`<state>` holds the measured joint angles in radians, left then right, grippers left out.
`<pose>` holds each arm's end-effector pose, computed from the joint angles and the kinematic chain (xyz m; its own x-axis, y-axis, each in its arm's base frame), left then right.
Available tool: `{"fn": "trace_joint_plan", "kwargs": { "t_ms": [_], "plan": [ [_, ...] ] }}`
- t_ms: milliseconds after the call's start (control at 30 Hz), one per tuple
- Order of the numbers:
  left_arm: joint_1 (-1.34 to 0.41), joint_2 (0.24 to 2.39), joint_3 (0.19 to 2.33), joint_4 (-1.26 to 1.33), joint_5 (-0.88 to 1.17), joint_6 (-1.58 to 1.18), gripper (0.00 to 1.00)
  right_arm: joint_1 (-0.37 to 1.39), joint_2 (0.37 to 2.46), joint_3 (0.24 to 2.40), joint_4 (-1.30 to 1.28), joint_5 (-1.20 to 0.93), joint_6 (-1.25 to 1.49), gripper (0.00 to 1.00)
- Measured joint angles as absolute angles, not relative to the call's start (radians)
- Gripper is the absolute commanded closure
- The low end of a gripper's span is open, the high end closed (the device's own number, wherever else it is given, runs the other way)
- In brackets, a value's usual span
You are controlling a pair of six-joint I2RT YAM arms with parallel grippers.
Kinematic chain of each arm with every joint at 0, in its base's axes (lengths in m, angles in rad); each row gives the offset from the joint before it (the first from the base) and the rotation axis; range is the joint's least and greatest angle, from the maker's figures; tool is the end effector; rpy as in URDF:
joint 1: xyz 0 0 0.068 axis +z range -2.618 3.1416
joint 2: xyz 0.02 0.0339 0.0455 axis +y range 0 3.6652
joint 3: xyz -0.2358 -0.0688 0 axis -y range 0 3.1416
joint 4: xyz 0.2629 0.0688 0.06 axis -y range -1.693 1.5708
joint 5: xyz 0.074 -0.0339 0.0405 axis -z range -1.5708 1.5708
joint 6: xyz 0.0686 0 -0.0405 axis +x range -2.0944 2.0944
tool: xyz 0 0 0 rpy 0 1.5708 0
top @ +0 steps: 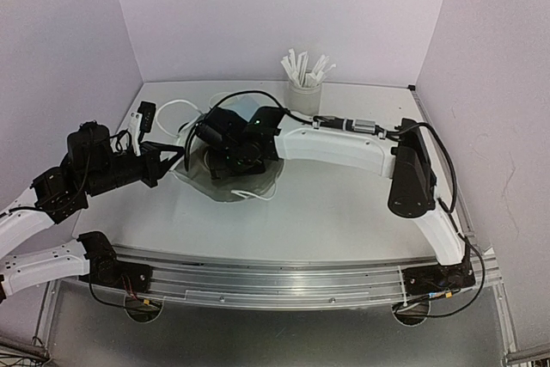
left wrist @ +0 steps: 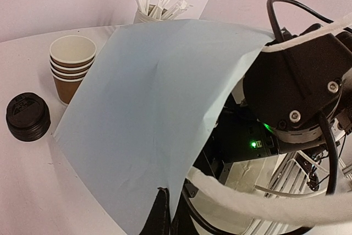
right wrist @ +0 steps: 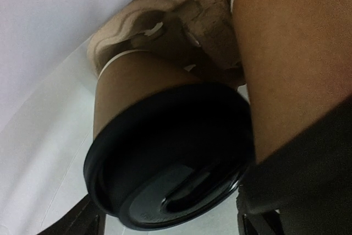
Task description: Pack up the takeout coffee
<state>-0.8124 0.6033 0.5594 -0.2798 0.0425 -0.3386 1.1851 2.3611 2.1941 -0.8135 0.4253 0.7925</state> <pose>0.1535 -0.1662 0.2504 -0.4565 -0.0007 -0.8897 0.6376 0.6972 -0.3277 0.2266 0.4830 0.1815 -0.7589 -0.1449 -0.6349 -0.3093 0.9381 0.1557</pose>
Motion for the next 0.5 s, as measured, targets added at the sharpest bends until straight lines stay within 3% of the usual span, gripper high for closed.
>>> {"fn": "trace_joint_plan", "kwargs": {
  "t_ms": [500],
  "plan": [
    [-0.813, 0.603, 0.559, -0.280, 0.042, -0.336, 1.00, 1.191, 2.330, 2.144, -0.801, 0.395, 0.862, 0.70]
  ]
}}
